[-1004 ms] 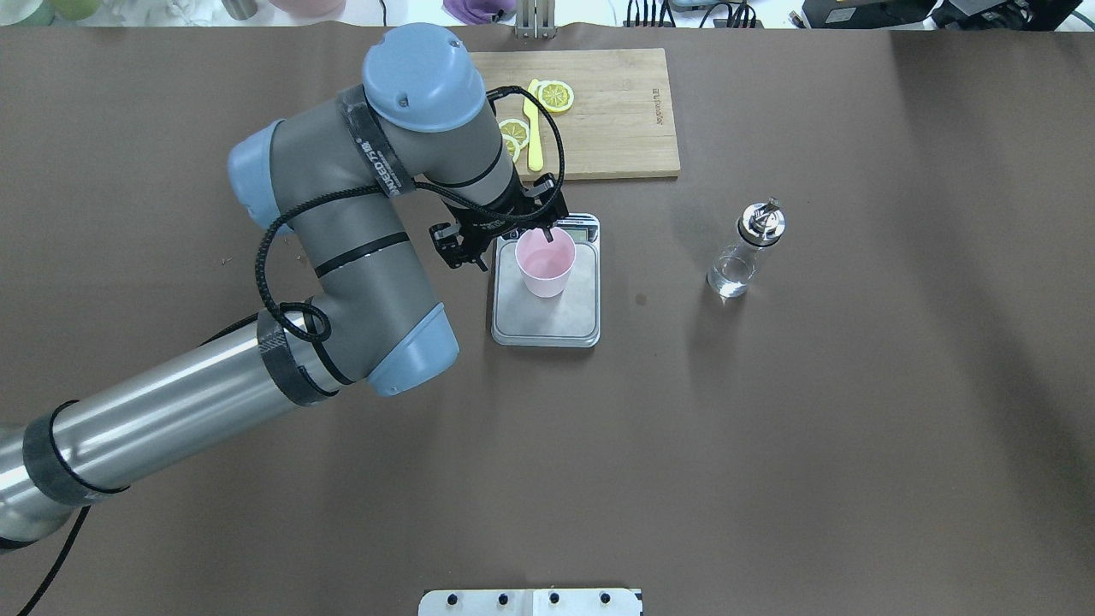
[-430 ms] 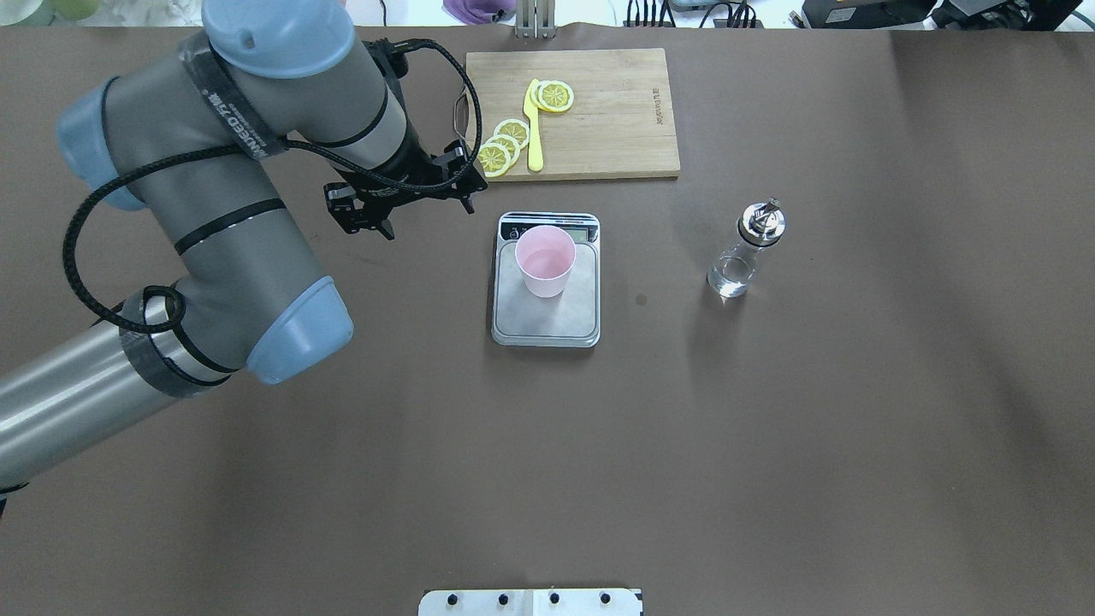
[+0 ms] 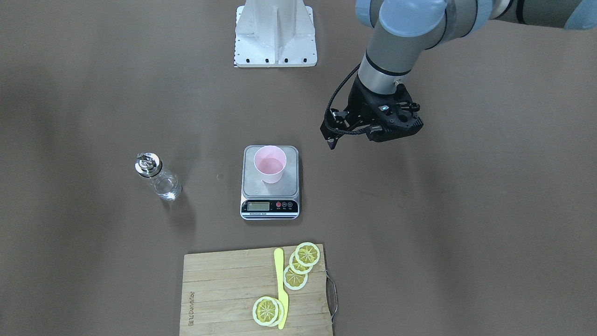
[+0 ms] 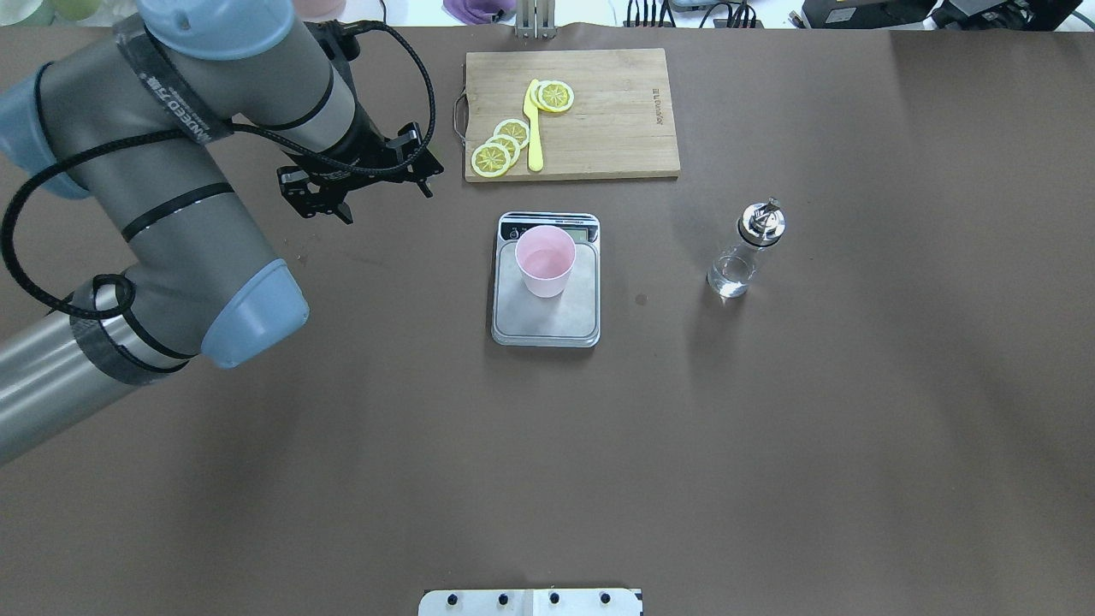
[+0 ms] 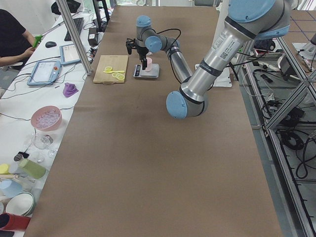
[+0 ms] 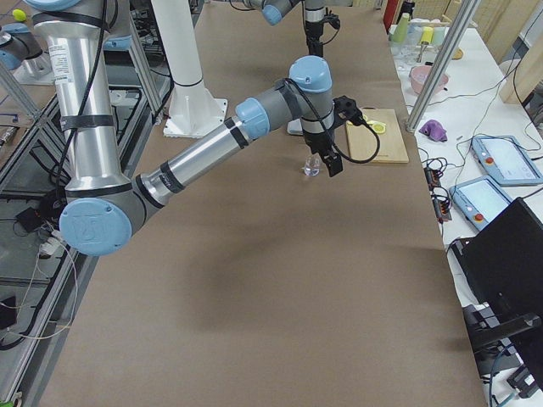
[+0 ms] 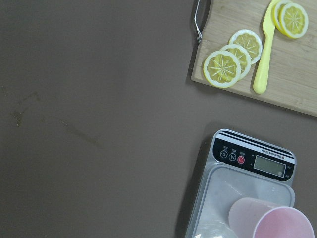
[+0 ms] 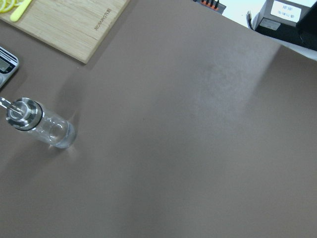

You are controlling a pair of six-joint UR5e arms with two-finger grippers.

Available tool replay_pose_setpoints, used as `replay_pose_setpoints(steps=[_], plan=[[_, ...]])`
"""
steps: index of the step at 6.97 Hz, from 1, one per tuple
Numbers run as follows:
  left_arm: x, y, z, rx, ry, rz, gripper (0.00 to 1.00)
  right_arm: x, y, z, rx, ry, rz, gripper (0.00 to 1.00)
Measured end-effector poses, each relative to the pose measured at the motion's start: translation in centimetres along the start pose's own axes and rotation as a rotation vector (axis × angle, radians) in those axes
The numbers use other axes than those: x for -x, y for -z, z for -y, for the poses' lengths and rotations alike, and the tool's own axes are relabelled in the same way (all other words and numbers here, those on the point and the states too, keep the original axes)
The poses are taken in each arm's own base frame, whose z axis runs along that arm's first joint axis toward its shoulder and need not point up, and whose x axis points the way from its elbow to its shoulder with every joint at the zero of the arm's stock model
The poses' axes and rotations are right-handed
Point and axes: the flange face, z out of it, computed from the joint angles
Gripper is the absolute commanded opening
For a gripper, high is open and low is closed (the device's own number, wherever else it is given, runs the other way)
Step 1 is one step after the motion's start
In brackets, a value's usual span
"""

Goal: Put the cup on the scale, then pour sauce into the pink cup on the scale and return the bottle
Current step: 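Withdraw the left gripper from the cup while the right arm reaches toward the glass bottle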

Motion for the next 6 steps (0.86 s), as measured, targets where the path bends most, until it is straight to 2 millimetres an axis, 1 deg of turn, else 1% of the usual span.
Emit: replay_pose_setpoints(steps=[1, 2, 3, 4, 5, 6], plan=[[1.1, 0.1, 0.5, -0.007, -0.003, 0.007, 0.99, 1.8, 0.4, 1.8, -0.037, 0.020, -0.004, 1.00], [2.2, 0.1, 1.0, -0.013, -0.009, 0.014, 0.99, 4.7, -0.5, 4.2, -0.051, -0.003, 0.001, 1.00], [3.1, 0.1, 1.6, -0.018, -0.005, 0.023, 0.99, 8.3, -2.1, 6.3, -0.049, -0.043, 0.017, 1.00], [4.0, 0.0, 2.2, -0.022, -0.008, 0.031, 0.99, 11.5, -3.3, 7.6, -0.049, -0.061, 0.026, 1.00], [4.9, 0.0, 2.8, -0.027, -0.022, 0.040, 0.99, 13.9, -3.9, 8.2, -0.059, -0.077, 0.015, 1.00], [5.7, 0.0, 3.2, -0.030, -0.029, 0.046, 0.99, 16.2, -4.5, 8.2, -0.086, -0.103, -0.035, 1.00]])
